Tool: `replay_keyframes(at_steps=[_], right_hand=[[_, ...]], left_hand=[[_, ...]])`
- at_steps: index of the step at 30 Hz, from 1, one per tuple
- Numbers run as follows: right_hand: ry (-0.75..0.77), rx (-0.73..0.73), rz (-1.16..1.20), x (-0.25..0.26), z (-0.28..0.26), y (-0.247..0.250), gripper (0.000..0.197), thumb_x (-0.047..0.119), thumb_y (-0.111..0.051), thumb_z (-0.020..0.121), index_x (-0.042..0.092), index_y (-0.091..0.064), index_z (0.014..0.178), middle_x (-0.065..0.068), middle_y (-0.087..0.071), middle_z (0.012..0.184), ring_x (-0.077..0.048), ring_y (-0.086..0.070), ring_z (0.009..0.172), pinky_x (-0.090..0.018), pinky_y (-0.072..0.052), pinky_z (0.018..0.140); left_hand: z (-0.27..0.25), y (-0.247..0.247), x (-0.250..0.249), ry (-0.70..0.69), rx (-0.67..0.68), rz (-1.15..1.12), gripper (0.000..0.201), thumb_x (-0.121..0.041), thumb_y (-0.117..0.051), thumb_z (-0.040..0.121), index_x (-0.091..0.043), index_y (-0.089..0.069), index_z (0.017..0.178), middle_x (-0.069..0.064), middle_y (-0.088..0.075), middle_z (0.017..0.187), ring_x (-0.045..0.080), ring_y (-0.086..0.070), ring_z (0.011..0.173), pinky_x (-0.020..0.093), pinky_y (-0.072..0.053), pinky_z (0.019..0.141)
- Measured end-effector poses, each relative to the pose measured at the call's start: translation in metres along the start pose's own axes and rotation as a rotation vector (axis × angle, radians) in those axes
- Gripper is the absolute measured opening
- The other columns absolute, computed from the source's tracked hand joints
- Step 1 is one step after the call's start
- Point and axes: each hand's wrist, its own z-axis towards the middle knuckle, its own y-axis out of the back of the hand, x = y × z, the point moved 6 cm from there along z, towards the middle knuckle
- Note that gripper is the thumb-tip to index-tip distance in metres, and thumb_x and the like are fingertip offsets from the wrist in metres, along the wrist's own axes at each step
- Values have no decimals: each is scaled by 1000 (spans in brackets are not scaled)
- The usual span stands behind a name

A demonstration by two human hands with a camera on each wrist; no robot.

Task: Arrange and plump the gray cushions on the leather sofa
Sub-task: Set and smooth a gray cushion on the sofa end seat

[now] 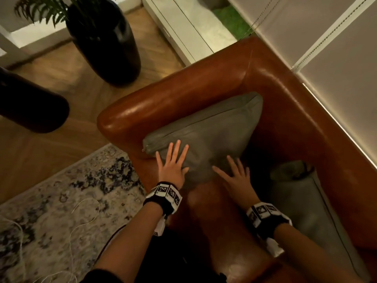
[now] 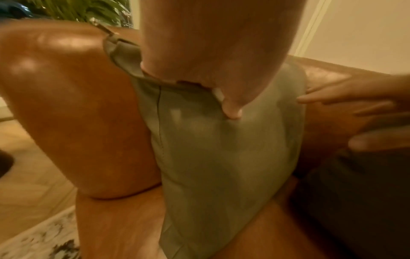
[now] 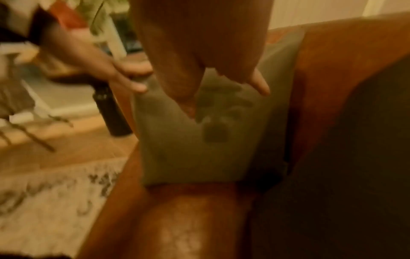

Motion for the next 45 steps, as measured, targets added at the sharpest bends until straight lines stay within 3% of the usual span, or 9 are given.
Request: replay_keyframes(at_steps=[3,7,12,19,22,26,34,40,45], right_hand=[[-15,167,17,-16,35,-15,88,22,-53,91,61,12,135,-8,40,148,-46,28,136,-72,-6,105],[-61,68,134,7,98,-17,92,22,-54,91,66,18,126,-5,44,145,-46,32,134,-76,-18,102],[40,11,164,1,93,-23,92,18,-52,92,66,18,127,2,49,141,-43,35,133,-72,-13,104],[376,-133,-2,-48,84,28,48,45,-44,89,40,-31,136,-2,-17,153,-40,-27,132,-63,-40,98],[250,-319,-22,-60,113,100,80,64,-58,73,30,-26,139,-8,-24,147,-32,-26,136,-66,-32,99],[271,123,-444,-30,168,133,138,63,-78,46,34,11,147,-4,3,159,-25,10,146,-73,4,102],[425,286,-634,26,151,102,68,43,-59,85,25,-27,142,-2,-47,138,-24,-49,123,-40,-34,99],[183,151,-251,-22,123,96,100,70,-57,69,43,1,146,6,-4,159,-25,10,146,-70,10,103],[-530,-244,393,-128,106,147,67,62,-39,88,14,-42,135,-24,-38,140,-42,-34,131,-54,-26,108]], left_hand=[[-1,3,-6,27,-66,24,71,-41,-34,97,-35,21,142,-2,24,154,23,14,146,65,6,111],[2,27,-12,29,-278,28,74,-61,-30,89,-24,-9,149,13,-5,158,30,1,146,63,8,110],[72,55,-18,12,-137,31,103,-74,-40,77,-18,10,148,19,11,157,35,12,145,61,9,111],[120,70,-27,127,-17,-148,90,-50,-74,66,-18,-30,138,3,-41,131,23,-39,124,55,-28,102],[104,63,-35,115,-54,-163,70,-45,-73,70,-20,-39,126,-2,-45,123,21,-41,118,53,-29,100],[71,56,-34,109,-123,-145,62,-45,-70,72,-22,-41,122,-4,-47,120,20,-42,116,51,-28,96],[26,51,-14,82,-161,26,76,-59,-79,50,-24,-52,111,-1,-56,99,22,-55,91,46,-41,79],[-9,48,47,277,-175,-100,62,-65,-40,85,-34,-35,139,5,-45,140,28,-41,132,71,-21,99],[-55,21,120,761,-133,-920,70,-66,-40,85,-4,-51,116,13,-55,117,32,-50,111,43,-41,96]])
